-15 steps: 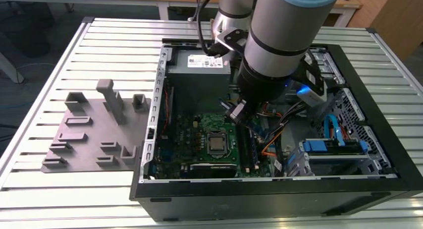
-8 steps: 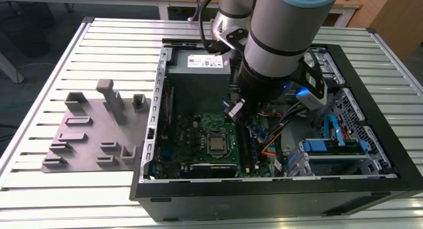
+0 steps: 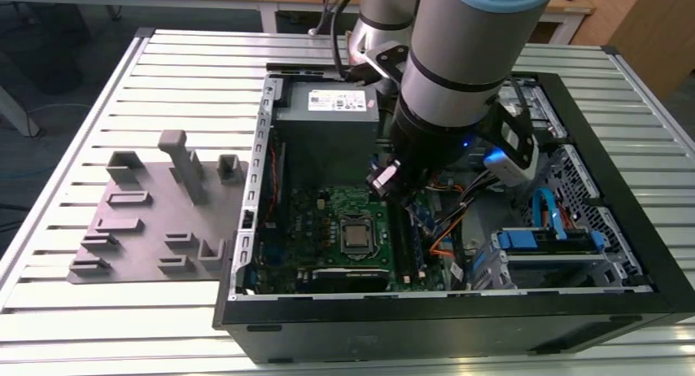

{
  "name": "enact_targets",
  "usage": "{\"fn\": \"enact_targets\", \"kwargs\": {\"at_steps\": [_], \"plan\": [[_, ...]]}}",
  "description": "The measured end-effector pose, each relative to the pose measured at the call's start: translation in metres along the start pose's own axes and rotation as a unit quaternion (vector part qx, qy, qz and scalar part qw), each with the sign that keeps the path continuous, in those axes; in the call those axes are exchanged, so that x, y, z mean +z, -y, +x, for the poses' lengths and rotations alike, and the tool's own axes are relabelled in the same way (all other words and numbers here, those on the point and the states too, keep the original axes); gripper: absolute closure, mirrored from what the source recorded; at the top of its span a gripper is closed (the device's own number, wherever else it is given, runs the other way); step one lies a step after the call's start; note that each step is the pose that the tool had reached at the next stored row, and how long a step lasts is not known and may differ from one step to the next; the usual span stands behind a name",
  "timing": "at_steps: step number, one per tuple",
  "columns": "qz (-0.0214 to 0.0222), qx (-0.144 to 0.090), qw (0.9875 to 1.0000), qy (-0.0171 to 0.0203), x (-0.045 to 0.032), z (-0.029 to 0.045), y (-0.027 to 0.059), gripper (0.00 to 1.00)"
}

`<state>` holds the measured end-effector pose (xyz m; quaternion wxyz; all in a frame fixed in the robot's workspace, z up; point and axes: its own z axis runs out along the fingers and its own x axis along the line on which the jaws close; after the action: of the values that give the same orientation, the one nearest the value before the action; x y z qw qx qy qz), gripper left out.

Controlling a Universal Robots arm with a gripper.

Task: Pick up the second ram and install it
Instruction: 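Insert the second ram into the second slot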

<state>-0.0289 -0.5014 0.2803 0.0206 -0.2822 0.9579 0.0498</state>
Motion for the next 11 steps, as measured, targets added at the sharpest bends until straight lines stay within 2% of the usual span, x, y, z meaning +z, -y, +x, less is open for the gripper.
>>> {"fn": "enact_targets", "kwargs": {"at_steps": [6,11], "plan": [[0.0023,0.034,0.9994,0.0029,0.0002,0.0,0.0,0.89],[0.0044,0.065,0.9978,0.0055,0.0003,0.0,0.0,0.89]]}}
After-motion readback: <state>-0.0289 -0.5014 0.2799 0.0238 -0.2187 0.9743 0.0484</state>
